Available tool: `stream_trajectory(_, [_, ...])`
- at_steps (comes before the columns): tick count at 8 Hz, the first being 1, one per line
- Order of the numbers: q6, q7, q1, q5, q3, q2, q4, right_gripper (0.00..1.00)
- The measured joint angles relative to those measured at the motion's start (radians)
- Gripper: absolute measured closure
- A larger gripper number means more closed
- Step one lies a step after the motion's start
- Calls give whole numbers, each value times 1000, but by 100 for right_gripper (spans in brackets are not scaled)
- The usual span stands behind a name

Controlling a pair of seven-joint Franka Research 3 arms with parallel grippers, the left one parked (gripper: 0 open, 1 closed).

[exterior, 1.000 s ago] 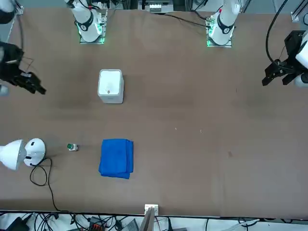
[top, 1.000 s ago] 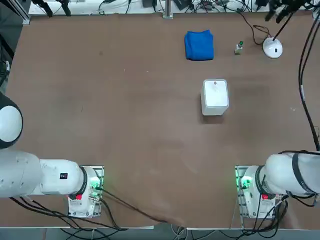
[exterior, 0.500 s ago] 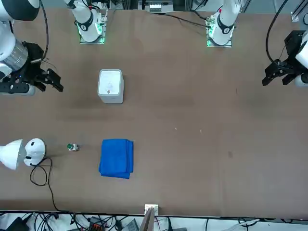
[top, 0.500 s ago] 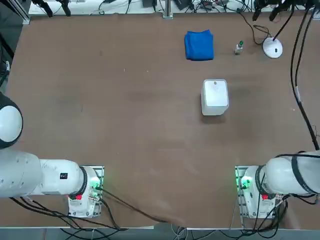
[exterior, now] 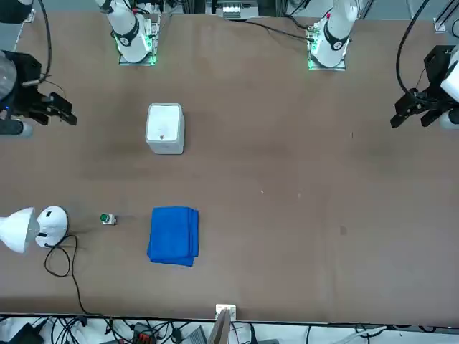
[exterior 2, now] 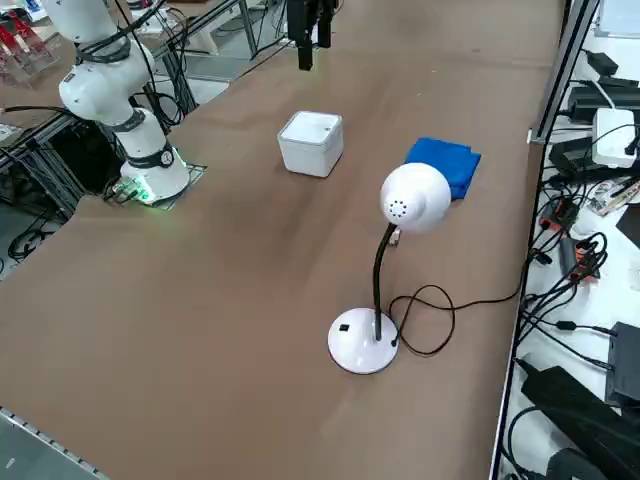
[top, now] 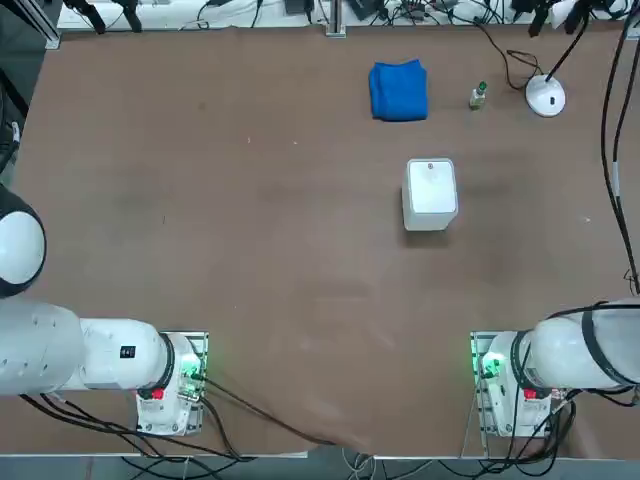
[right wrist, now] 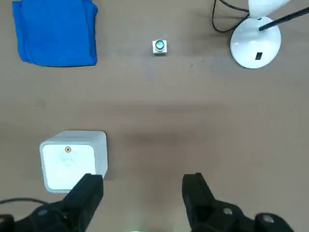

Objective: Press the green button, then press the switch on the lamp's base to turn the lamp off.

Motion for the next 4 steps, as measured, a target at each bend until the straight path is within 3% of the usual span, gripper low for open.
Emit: stream_trajectory(4, [-1,-2,-2,-1,-16,-120,-98,0])
